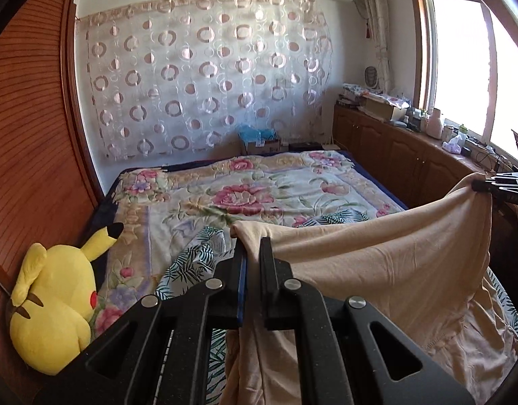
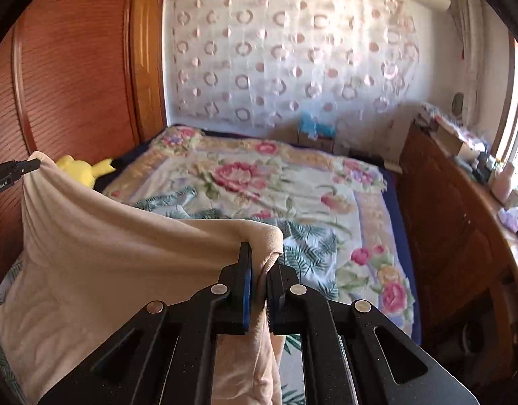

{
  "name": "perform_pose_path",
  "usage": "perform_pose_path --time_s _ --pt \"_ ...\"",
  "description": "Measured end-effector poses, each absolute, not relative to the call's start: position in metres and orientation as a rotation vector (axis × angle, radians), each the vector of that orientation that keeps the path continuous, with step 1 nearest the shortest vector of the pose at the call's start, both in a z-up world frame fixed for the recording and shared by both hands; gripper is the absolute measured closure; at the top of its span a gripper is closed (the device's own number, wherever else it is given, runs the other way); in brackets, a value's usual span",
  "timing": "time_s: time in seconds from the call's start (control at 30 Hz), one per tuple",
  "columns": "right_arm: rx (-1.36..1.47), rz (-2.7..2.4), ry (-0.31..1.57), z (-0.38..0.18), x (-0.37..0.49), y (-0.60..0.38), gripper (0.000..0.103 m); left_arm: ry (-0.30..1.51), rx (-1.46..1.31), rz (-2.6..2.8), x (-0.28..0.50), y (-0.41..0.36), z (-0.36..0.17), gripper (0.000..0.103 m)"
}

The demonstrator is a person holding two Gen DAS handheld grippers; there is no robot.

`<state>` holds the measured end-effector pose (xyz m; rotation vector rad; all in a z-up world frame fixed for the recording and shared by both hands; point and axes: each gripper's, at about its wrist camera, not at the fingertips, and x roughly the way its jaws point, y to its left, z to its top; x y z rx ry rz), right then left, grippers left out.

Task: Fold small clothes
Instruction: 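Lower the shirt onto the bed and open both tools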

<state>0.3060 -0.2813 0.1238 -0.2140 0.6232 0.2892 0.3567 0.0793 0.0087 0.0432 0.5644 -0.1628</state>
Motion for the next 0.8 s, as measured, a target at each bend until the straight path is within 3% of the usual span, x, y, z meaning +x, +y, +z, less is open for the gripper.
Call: perform_pose_path --time_s 0.3,0.4,0.53,0.7,0.73,0.8 --pt "-0.228 0.262 0.784 0.088 0.386 -0.265 0.096 0.707 0.063 -0.187 0.412 0.077 -0.042 0.095" --pt "-0.204 0.241 0.841 0.076 0.391 -0.26 0.096 0.749 0.073 -0.189 0.418 0.077 -0.053 0.088" --pt "-0.219 0.236 0.896 0.068 0.39 -0.249 0.085 0.776 0.061 -0.21 0.407 0.085 -0.064 0.069" --pt "-0.19 0.274 0.877 0.078 0.357 -0.251 0.082 0.825 0.051 -0.254 0.38 0.093 -0.072 0.057" --pt "-0.182 0.281 0.869 0.085 0.345 -0.252 0.074 0.831 0.063 -0.253 0.372 0.093 -0.073 0.054" --pt "-0.163 0.298 0.848 0.093 0.32 -0.259 0.07 0.832 0.064 -0.251 0.356 0.094 -0.072 0.052"
